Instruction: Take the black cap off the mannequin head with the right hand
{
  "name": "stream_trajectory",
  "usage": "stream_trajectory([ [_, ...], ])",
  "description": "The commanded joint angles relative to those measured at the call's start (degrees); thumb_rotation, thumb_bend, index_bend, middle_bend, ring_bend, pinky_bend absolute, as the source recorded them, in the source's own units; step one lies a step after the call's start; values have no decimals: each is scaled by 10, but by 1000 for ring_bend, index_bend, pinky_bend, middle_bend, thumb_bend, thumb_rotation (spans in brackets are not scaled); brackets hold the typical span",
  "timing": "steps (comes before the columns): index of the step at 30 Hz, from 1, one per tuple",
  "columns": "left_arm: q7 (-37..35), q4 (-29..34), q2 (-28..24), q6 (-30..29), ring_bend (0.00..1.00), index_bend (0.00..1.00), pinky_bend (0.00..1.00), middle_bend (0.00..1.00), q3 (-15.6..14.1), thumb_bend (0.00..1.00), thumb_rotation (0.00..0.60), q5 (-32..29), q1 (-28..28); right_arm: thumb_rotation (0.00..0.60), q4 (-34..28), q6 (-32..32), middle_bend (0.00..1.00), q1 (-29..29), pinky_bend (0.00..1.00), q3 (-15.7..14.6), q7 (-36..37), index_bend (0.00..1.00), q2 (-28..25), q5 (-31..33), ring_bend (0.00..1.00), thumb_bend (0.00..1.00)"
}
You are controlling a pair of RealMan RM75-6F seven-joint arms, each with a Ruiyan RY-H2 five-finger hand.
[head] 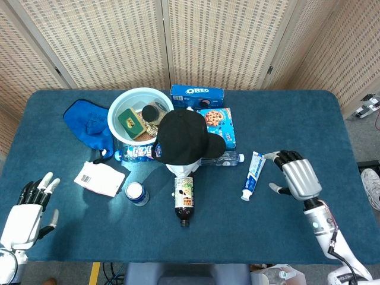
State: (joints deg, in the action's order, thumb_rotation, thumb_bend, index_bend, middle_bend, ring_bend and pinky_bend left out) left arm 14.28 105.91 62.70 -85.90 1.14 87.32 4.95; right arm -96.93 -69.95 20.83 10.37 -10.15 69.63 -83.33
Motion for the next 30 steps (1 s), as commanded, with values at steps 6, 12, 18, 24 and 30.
stream_trajectory([
  [6, -2, 3, -3, -8, 2, 79, 0, 0, -1, 486, 600, 3, -5, 600, 23, 57, 330, 65, 310, 33, -37, 308, 57, 50, 261, 83],
  [12, -1, 6, -10, -11, 2, 79, 0, 0, -3, 486, 600, 4, -9, 600, 53, 72, 345, 102, 325, 49, -51, 340, 102, 73, 276, 83],
  [18, 0, 9, -11, -8, 2, 79, 0, 0, -2, 486, 600, 3, -8, 600, 87, 78, 365, 132, 354, 61, -56, 378, 142, 90, 302, 83],
  [24, 2, 11, -12, -4, 2, 79, 0, 0, -1, 486, 600, 4, -5, 600, 130, 80, 379, 161, 360, 73, -62, 400, 187, 109, 314, 83],
  [30, 5, 14, -13, 0, 2, 79, 0, 0, -1, 486, 600, 5, -3, 600, 174, 89, 389, 188, 360, 78, -67, 422, 226, 124, 324, 84],
])
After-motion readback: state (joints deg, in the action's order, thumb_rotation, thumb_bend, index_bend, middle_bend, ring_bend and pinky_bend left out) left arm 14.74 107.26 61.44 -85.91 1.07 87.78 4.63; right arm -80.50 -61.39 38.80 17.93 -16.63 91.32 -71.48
